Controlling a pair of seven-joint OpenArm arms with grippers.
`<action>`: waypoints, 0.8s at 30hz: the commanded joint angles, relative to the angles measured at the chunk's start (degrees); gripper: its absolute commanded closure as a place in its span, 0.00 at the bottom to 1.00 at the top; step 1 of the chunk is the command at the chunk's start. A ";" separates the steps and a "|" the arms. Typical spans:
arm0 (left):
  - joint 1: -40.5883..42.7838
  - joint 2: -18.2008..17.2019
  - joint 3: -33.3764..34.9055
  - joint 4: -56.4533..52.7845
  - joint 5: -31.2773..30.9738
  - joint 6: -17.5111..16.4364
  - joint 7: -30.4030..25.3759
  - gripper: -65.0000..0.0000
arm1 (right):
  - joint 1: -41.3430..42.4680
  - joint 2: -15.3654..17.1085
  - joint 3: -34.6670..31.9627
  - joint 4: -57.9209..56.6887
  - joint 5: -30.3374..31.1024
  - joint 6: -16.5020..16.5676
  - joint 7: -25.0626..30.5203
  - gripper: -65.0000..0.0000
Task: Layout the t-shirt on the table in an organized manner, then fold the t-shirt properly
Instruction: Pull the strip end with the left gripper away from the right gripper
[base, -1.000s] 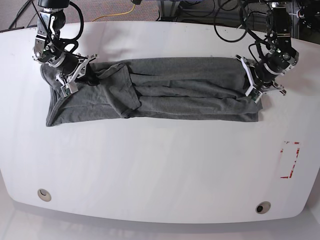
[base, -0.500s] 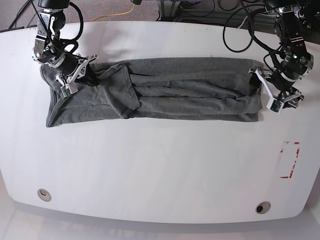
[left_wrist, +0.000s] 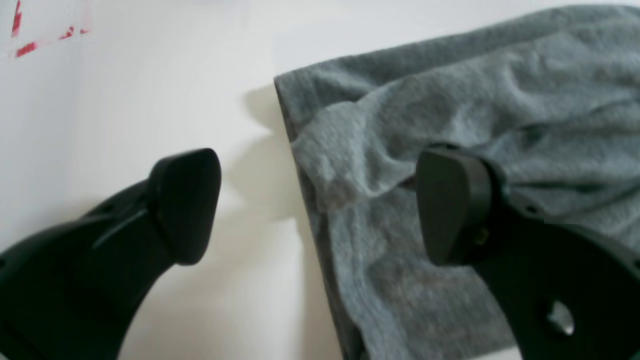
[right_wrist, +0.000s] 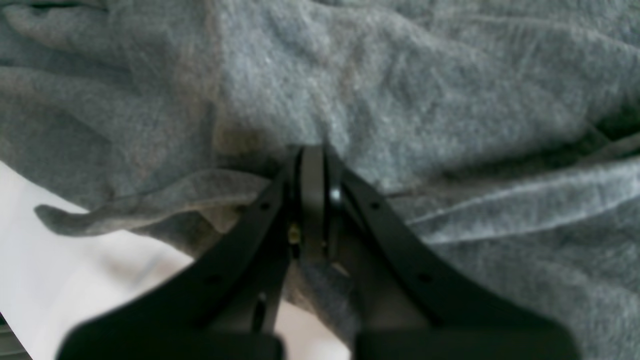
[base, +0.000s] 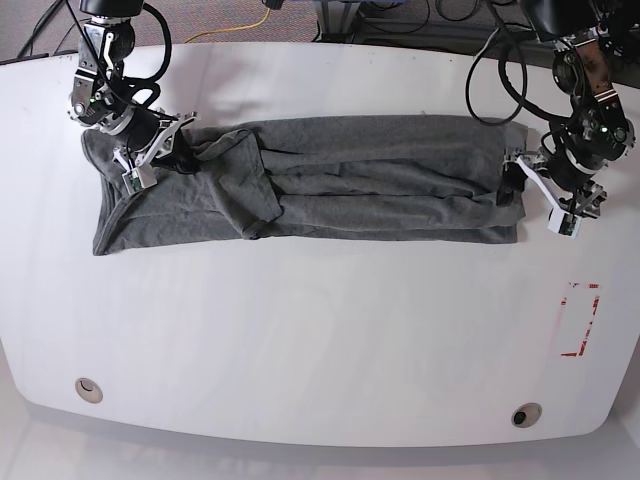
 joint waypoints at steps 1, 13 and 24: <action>-1.29 -0.32 -0.29 0.20 -0.99 -0.02 -1.08 0.10 | -0.35 0.38 -0.16 -0.24 -3.34 -1.12 -3.88 1.00; -6.30 1.17 -0.02 -6.48 -0.64 -0.02 -1.08 0.10 | -0.35 0.38 -0.16 -0.24 -3.34 -1.12 -3.88 1.00; -7.89 0.82 1.82 -11.05 -0.55 -0.02 -1.08 0.17 | -0.35 0.38 -0.16 -0.24 -3.34 -1.12 -3.88 1.00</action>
